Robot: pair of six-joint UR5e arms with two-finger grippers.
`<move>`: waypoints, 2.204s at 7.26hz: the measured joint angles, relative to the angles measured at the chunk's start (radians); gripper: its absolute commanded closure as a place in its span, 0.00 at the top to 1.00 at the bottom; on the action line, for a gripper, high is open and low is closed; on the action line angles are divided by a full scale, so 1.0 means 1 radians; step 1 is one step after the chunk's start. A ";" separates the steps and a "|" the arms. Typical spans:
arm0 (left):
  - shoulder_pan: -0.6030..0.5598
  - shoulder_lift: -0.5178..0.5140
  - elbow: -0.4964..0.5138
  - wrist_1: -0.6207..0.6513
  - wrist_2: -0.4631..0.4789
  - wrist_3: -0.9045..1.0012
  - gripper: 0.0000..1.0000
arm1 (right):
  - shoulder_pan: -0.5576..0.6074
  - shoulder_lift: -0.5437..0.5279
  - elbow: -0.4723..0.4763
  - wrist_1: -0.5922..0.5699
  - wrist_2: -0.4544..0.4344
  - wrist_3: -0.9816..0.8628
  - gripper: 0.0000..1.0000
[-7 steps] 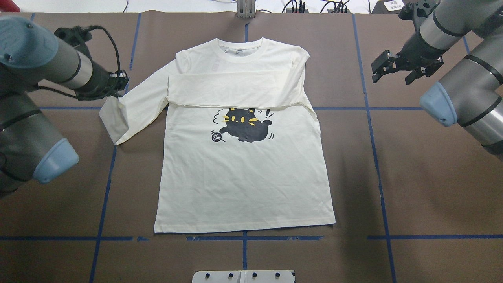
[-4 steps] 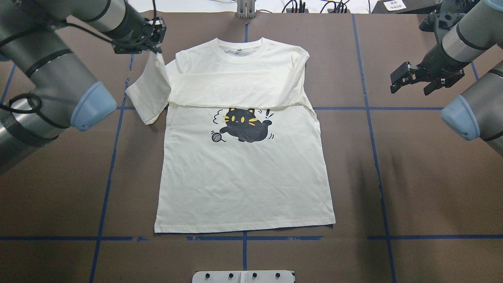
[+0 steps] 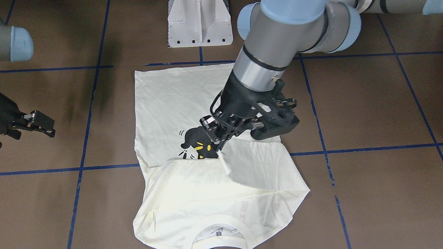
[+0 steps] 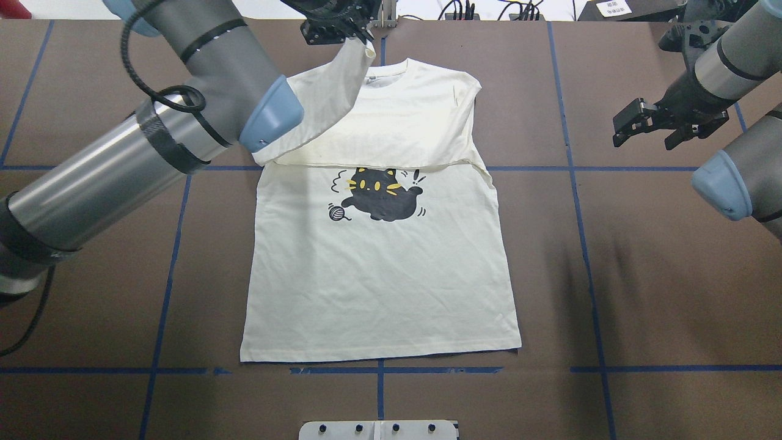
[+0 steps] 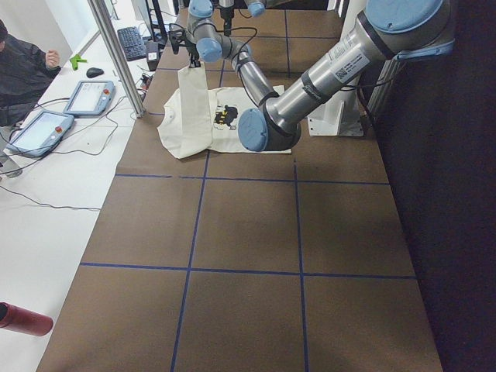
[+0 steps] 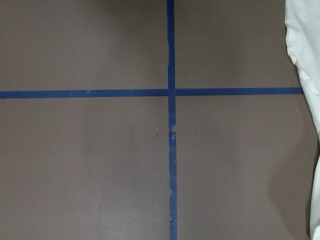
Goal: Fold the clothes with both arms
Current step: 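Lift the sleeve with the left gripper and fold it across the chest, then release the sleeve and move both grippers toward the shirt's side edges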
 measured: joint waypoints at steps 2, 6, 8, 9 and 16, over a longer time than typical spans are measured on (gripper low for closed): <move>0.086 -0.154 0.297 -0.181 0.108 -0.120 0.00 | 0.001 0.005 -0.002 -0.001 0.003 0.000 1.00; 0.208 -0.225 0.530 -0.439 0.333 -0.181 1.00 | 0.000 0.010 -0.004 0.001 0.001 0.006 1.00; 0.219 -0.189 0.503 -0.454 0.350 -0.097 1.00 | -0.003 0.015 -0.003 0.003 0.002 0.012 1.00; 0.214 -0.148 0.453 -0.429 0.338 -0.044 1.00 | -0.010 0.017 0.002 0.004 0.003 0.020 1.00; 0.063 0.494 -0.490 0.199 0.165 0.540 1.00 | -0.525 -0.031 0.209 0.110 -0.343 0.660 1.00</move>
